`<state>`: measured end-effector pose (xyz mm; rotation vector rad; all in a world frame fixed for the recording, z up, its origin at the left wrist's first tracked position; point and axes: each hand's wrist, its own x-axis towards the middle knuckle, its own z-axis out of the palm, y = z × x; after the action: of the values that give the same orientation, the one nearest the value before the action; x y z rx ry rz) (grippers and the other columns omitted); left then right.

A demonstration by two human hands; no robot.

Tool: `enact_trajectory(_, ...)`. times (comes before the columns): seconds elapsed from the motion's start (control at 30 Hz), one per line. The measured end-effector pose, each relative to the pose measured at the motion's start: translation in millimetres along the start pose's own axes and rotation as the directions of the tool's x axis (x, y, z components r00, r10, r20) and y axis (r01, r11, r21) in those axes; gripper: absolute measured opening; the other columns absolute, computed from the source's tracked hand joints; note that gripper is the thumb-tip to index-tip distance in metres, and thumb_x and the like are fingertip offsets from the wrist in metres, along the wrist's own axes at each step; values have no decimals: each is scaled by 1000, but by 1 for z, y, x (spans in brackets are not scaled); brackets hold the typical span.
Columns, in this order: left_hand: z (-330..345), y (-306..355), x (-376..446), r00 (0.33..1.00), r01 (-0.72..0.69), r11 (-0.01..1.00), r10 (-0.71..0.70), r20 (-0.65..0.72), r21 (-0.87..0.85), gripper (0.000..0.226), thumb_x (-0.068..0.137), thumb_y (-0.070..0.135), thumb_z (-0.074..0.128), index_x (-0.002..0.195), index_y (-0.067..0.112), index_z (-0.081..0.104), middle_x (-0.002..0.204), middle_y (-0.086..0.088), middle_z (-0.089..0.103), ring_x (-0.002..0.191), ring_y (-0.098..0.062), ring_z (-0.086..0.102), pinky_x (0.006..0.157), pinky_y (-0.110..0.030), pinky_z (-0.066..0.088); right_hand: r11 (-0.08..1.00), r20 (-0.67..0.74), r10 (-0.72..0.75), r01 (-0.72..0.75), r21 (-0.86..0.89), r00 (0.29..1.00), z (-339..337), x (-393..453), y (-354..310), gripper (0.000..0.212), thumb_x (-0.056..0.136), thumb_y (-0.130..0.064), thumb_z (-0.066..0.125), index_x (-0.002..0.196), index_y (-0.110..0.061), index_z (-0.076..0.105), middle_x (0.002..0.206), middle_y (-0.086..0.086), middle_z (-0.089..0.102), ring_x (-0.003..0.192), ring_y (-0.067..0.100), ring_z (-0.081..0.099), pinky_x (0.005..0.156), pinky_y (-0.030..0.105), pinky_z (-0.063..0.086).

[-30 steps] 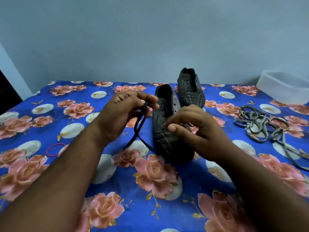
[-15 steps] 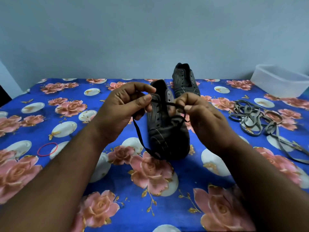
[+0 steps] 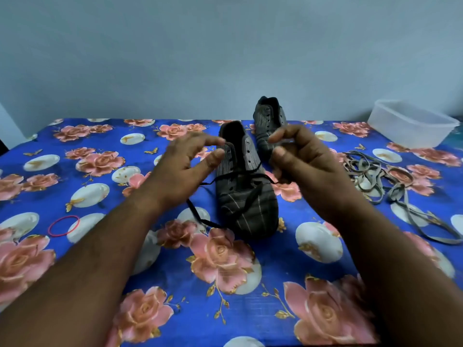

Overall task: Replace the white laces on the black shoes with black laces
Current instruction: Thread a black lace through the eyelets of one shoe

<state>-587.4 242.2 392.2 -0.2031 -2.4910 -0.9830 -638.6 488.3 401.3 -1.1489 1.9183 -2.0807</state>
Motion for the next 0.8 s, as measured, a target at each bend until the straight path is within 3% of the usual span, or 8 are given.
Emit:
enact_trajectory(0.07, 8, 22, -6, 983, -39, 932, 101, 156, -361, 27, 101, 34, 51, 121, 25, 67, 118, 8, 71, 117, -5, 62, 102, -26, 47, 998, 128, 20, -12, -62, 992, 8, -2, 5, 12, 101, -5, 53, 109, -14, 53, 72, -1, 58, 65, 12, 54, 62, 21, 42)
enact_trajectory(0.1, 12, 29, -8, 969, -43, 912, 137, 204, -408, 26, 102, 28, 52, 120, 20, 68, 111, 6, 74, 112, -7, 65, 98, -24, 50, 996, 181, 38, -24, -82, 983, 10, -2, 8, 11, 101, -5, 54, 109, -12, 52, 73, -2, 61, 68, 13, 56, 64, 21, 44)
enact_trajectory(0.2, 16, 36, -10, 977, -58, 925, 130, 169, -376, 15, 91, 25, 69, 103, 18, 75, 85, 14, 76, 82, 4, 66, 76, -12, 48, 992, 208, 78, -55, -112, 975, 10, -1, 11, 11, 98, -5, 59, 105, -8, 51, 75, 3, 67, 72, 15, 63, 70, 23, 49)
enact_trajectory(0.3, 8, 31, -8, 992, -20, 932, 64, 112, -362, 5, 84, 27, 78, 87, 24, 77, 74, 11, 73, 68, 1, 62, 66, -15, 47, 985, 129, 60, -38, -169, 990, 6, 1, 10, 9, 96, -9, 64, 101, -13, 58, 76, 9, 71, 70, 15, 65, 68, 27, 48)
enact_trajectory(0.43, 4, 22, -6, 998, -61, 961, 63, -1, -271, 4, 87, 28, 78, 87, 23, 77, 80, 2, 74, 76, -26, 62, 70, -28, 49, 955, 0, -28, 27, -296, 1000, 5, 3, 8, 3, 91, -6, 70, 94, -6, 68, 78, 4, 74, 68, 4, 67, 68, 15, 49)
enact_trajectory(0.5, 2, 22, -6, 999, -49, 962, 51, 2, -270, 8, 89, 27, 76, 93, 20, 77, 84, 4, 73, 83, -20, 63, 73, -14, 44, 939, -53, -67, 45, -340, 996, 7, 3, 8, 6, 88, -7, 74, 91, -11, 71, 74, -9, 73, 67, -1, 65, 67, 12, 47)
enact_trajectory(0.6, 4, 28, -7, 990, -35, 969, 68, 126, -245, 27, 90, 32, 70, 114, 21, 73, 100, 19, 71, 97, 10, 61, 81, -1, 38, 900, -59, -139, 101, -423, 989, 14, 1, 12, 10, 85, -8, 78, 89, -16, 74, 75, -9, 72, 66, 0, 62, 66, 15, 47)
enact_trajectory(0.8, 9, 21, -5, 995, -58, 969, 76, 64, -239, 8, 89, 22, 77, 96, 26, 79, 80, 12, 75, 79, -3, 68, 76, -18, 50, 847, -46, -187, 137, -514, 981, 19, 3, 18, 17, 90, -10, 74, 102, -22, 78, 93, -13, 76, 87, 4, 69, 77, 18, 50)
